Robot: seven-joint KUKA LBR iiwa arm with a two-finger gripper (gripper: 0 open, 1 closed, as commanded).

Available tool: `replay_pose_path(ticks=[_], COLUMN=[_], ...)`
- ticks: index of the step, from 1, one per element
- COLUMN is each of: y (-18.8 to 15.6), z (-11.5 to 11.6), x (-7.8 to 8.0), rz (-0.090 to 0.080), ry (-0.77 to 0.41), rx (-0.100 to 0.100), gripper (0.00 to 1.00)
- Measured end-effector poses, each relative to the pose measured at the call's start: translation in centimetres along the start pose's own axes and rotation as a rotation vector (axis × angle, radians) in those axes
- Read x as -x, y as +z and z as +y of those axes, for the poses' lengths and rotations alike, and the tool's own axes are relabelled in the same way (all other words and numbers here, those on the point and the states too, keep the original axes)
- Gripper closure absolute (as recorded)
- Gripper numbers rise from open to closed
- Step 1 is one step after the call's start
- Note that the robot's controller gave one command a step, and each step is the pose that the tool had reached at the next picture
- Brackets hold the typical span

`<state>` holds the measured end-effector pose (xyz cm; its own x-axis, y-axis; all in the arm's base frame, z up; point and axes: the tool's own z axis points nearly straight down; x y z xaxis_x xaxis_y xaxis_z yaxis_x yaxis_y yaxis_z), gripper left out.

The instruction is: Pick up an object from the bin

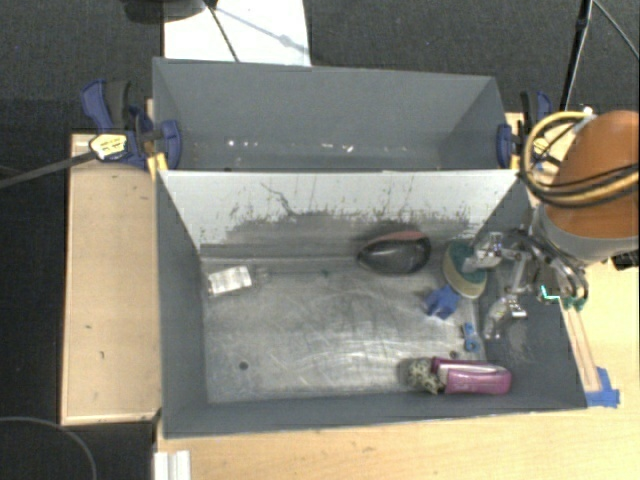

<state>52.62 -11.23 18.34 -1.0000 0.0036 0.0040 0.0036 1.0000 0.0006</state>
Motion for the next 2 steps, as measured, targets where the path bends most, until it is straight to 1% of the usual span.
replay_pose_path(ticks=[1,2], y=[11.3,7.8], z=[-0.5,-0.8], x=[4.1,-0.4], rz=[-0.011,-0.006], ry=[0.048,-0.282], rx=[0.001,-0.002], gripper=[0.00,0.00])
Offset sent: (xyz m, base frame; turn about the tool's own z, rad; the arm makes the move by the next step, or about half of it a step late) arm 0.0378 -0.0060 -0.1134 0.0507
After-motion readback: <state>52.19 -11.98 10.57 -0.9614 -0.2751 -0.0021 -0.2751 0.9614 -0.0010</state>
